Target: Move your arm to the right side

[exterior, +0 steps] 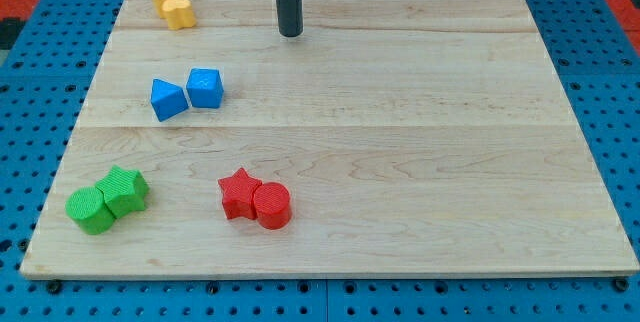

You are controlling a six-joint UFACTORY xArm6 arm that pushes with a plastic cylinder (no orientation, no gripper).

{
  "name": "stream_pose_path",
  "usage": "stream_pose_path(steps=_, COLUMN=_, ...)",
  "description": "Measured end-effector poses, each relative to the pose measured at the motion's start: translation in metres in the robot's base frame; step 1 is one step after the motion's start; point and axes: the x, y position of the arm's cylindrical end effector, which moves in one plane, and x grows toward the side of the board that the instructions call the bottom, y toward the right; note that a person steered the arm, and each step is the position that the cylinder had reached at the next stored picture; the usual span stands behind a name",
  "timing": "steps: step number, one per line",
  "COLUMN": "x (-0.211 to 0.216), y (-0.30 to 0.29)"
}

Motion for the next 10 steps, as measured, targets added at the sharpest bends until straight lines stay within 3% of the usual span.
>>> stream_pose_path(steps=6, x=0.006, y=0.007)
stream_pose_path(steps=10, x=0.006, y=0.046)
